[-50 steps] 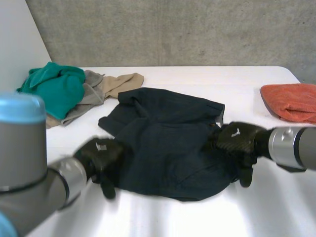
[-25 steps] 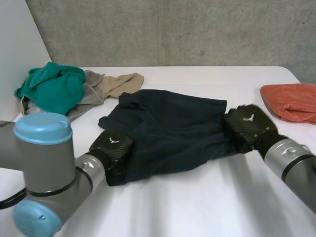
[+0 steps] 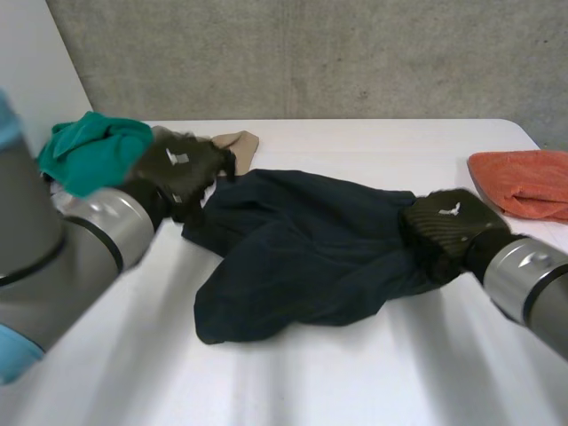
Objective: Fold the laundry.
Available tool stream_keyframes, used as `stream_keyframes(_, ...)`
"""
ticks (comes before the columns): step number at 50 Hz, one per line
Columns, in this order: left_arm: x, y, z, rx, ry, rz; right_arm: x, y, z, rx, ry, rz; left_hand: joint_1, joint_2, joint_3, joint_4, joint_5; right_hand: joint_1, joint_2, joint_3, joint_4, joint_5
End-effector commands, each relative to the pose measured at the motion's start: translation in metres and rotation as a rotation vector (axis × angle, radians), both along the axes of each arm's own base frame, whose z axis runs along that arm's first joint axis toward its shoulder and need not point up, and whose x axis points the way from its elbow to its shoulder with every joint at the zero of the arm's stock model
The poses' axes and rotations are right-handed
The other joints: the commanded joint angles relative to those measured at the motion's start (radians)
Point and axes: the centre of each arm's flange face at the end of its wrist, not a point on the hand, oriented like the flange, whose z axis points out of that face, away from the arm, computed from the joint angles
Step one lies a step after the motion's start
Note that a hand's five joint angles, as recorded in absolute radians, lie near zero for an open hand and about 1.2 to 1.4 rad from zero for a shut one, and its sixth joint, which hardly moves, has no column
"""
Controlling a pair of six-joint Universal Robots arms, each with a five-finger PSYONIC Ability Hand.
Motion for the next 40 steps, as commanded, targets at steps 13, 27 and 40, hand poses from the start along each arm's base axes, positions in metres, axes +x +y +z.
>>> stream_keyframes(13, -0.001, 0.047, -0.084, 0.500, -0.017, 0.066, 0.012, -0.015, 0.016, 0.012, -0.168, -0.237, 0.009, -0.048, -0.062, -0.057, -0.060, 0.286, 0.220, 0.211, 0.198, 0.211)
stream_keyframes(27, -0.027, 0.035, -0.119, 0.381, -0.089, 0.068, 0.013, -0.032, 0.015, 0.106, -0.252, -0.342, 0.141, 0.084, 0.070, 0.074, 0.072, 0.286, 0.220, 0.211, 0.198, 0.211)
stream_keyframes(40, -0.018, 0.023, -0.023, 0.056, 0.028, 0.117, 0.000, -0.024, 0.046, 0.007, -0.145, -0.271, 0.863, 0.807, 0.792, 0.797, 0.794, 0.286, 0.220, 0.211, 0.198, 0.211)
